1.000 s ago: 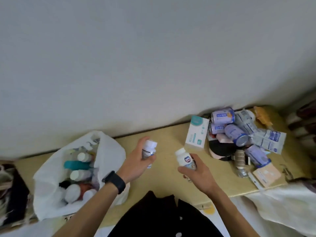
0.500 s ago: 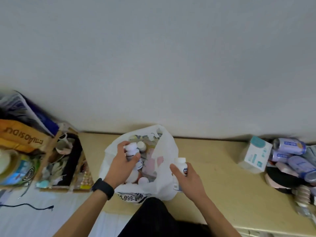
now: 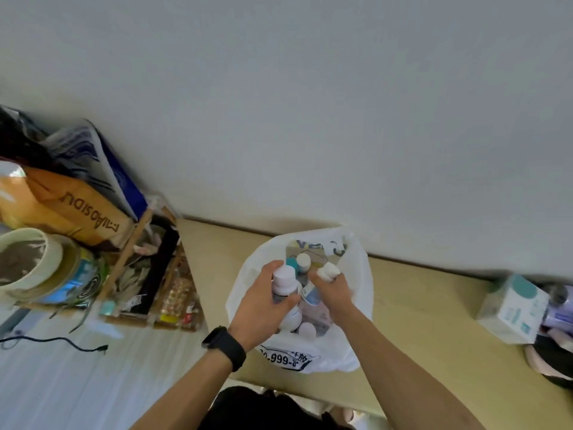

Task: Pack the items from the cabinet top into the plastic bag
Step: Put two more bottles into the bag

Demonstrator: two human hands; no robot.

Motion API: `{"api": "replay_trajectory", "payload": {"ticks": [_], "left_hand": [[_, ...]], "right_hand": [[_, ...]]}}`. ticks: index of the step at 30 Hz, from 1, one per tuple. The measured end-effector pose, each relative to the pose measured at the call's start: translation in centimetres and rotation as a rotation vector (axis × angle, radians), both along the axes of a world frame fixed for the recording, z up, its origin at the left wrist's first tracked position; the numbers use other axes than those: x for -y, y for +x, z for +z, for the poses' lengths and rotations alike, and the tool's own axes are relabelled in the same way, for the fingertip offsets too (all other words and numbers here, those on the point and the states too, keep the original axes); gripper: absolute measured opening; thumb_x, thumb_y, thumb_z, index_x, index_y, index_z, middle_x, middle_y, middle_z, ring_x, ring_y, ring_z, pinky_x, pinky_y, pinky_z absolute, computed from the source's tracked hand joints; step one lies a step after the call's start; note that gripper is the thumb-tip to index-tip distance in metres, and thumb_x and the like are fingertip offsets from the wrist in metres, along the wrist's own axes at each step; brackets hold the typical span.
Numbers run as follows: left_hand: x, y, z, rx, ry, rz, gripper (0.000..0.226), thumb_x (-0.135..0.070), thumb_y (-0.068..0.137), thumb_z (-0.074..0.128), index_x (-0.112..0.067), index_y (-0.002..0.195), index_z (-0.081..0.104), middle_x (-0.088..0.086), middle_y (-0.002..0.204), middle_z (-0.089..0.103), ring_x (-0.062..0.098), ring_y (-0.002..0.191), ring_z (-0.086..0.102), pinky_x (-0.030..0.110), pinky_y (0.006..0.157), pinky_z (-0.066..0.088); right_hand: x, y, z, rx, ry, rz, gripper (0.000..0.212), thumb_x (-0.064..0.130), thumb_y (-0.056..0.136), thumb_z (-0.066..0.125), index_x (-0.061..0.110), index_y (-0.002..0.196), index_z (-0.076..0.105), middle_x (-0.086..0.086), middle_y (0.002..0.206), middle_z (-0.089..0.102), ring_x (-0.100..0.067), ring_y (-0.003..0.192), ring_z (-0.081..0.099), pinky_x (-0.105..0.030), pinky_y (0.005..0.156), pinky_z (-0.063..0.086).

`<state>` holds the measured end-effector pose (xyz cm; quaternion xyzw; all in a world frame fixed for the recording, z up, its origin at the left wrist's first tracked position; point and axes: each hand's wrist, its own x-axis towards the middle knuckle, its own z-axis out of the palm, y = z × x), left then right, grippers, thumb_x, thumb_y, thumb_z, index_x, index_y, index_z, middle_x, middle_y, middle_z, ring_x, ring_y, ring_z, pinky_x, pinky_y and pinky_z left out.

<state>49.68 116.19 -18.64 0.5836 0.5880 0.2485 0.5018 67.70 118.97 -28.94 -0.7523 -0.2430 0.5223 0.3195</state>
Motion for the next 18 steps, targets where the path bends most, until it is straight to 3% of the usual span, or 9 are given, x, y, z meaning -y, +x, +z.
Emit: {"api": "replay_trajectory", "payload": {"ticks": [3,5,10,15,18], "left_hand": [[0.0,-0.1,-0.4,-0.01,0.003,-0.037,0.058,-0.026,0.086,0.072,-0.042,0.128,0.036,-0.03,0.111,0.051,-0.007,0.095,0.056,0.002,0.073,0.042],[-0.4,0.5,-0.8,-0.008,-0.004,-0.08,0.058,-0.027,0.086,0.073,-0.041,0.129,0.036,-0.021,0.114,0.055,0.0,0.096,0.056,0.003,0.076,0.042],[-2.6,4.9,-3.0,-0.094,-0.005,-0.29,0.059,-0.029,0.087,0.071,-0.031,0.135,0.039,-0.008,0.124,0.056,0.013,0.112,0.057,0.026,0.094,0.047],[-3.6,10.2,-6.8,-0.388,0.0,-0.578,0.049,-0.031,0.088,0.06,-0.03,0.129,0.033,0.007,0.128,0.054,0.029,0.103,0.06,0.044,0.085,0.053],[-3.3,11.2,-8.7,-0.491,-0.045,-0.589,0.051,-0.029,0.085,0.06,-0.029,0.126,0.029,0.007,0.128,0.053,0.03,0.098,0.062,0.042,0.079,0.053]], "right_hand": [[0.7,0.2,-0.1,0.153,-0.091,0.106,0.069,0.036,0.083,0.076,0.007,0.134,0.041,-0.009,0.122,0.059,-0.028,0.107,0.058,-0.034,0.073,0.052],[1.8,2.0,0.1,0.301,-0.141,0.162,0.064,0.03,0.089,0.07,0.007,0.138,0.036,-0.015,0.127,0.059,-0.035,0.112,0.059,-0.034,0.075,0.05],[5.9,8.2,0.6,0.431,-0.23,0.14,0.07,0.039,0.085,0.074,0.005,0.139,0.046,-0.013,0.129,0.063,-0.031,0.115,0.06,-0.034,0.091,0.047],[8.3,9.2,0.1,0.489,-0.33,0.255,0.071,0.049,0.084,0.068,0.013,0.14,0.044,-0.01,0.136,0.058,-0.029,0.12,0.058,-0.035,0.093,0.047],[7.8,8.4,0.3,0.502,-0.272,0.211,0.072,0.057,0.078,0.069,0.015,0.133,0.051,-0.006,0.127,0.064,-0.028,0.114,0.061,-0.035,0.093,0.048]]}}
